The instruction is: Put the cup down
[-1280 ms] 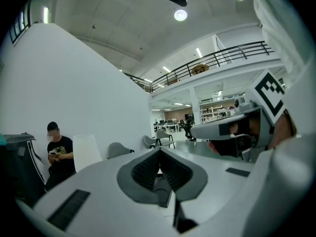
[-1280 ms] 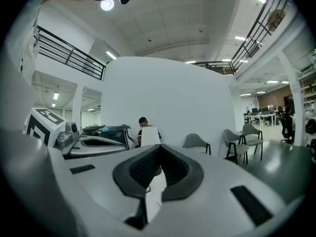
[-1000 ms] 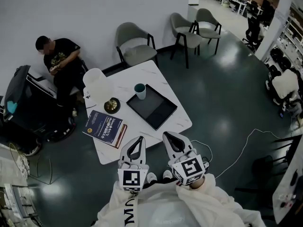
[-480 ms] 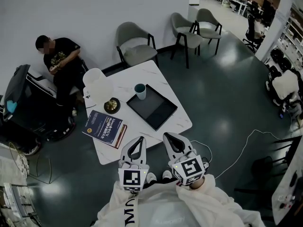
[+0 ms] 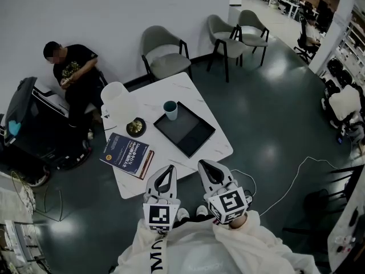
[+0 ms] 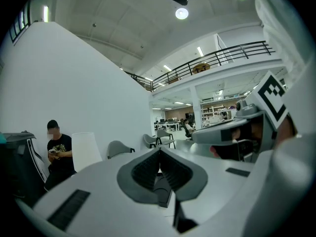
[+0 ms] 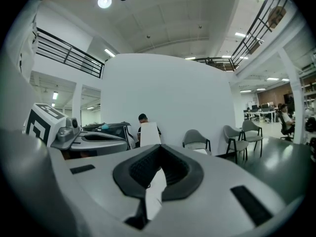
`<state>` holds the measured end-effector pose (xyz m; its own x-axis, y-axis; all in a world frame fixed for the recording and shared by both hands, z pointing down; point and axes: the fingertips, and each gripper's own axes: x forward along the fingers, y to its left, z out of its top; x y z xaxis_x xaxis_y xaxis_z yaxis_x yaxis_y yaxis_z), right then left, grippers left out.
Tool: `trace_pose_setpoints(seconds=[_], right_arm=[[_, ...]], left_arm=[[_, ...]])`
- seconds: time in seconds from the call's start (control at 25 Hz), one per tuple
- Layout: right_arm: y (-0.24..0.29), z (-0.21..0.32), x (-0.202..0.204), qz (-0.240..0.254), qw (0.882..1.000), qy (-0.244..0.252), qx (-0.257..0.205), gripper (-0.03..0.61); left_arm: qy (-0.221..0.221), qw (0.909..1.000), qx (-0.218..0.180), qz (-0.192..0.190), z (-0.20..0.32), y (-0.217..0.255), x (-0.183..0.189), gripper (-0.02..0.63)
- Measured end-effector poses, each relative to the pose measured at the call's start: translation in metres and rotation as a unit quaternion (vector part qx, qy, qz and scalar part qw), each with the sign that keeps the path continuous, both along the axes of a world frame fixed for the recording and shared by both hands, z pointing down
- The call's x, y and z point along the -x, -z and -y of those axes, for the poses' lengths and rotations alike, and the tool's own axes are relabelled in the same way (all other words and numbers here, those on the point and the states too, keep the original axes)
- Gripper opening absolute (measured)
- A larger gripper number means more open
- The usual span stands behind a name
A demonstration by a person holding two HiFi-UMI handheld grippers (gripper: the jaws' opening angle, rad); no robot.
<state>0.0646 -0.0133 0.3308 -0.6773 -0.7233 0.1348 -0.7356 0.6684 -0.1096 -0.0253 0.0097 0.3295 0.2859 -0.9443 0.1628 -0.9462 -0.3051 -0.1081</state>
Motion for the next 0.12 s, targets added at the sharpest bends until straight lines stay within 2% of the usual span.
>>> trace_pose_setpoints(seconds=[0.12], right_arm=[[-0.0023, 0.0026, -0.0014, 0.001, 1.000, -0.007, 0.008, 0.006]], left_arm=[[-0.003, 1.0000, -0.005, -0.001, 0.0015, 0.0024, 0.0004, 0.012]])
